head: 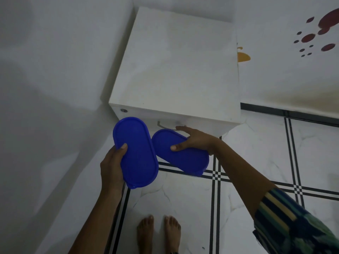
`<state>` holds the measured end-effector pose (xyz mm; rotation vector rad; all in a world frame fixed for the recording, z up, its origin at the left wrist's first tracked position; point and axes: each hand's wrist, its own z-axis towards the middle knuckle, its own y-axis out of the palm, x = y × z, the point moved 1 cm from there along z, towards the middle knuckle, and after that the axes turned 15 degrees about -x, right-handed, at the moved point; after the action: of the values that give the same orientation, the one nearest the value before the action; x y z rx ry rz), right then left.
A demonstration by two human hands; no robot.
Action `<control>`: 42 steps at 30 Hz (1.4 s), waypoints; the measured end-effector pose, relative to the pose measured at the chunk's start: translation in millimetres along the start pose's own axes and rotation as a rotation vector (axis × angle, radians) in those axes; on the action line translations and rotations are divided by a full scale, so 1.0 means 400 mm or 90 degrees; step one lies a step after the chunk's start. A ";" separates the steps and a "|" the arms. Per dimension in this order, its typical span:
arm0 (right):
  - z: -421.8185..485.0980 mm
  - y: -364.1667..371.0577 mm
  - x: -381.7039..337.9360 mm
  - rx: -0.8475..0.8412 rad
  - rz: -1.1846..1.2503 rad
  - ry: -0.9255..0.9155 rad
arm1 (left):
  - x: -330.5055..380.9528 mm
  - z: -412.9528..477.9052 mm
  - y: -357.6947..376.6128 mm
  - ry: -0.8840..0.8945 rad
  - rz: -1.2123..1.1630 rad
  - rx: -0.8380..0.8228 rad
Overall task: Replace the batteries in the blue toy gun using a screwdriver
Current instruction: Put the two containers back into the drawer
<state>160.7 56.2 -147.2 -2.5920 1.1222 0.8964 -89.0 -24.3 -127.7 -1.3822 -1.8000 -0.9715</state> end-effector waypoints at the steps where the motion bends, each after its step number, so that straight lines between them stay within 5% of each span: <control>1: 0.000 -0.005 -0.001 -0.007 0.013 0.002 | 0.001 -0.002 0.003 0.004 -0.005 -0.002; 14: -0.044 0.069 0.070 -0.096 0.078 0.004 | 0.007 -0.047 -0.019 0.020 0.033 -0.029; 26: -0.256 0.146 0.017 -0.142 0.308 -0.223 | 0.088 -0.090 -0.002 -0.024 -0.024 -0.089; 42: -0.143 0.086 0.051 0.082 0.566 -0.133 | 0.094 0.070 0.067 -0.238 0.136 -0.146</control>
<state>173.3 -2.1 -110.8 -1.7813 2.2069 1.1395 -73.1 22.5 -105.5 -1.9631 -1.7898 -0.8692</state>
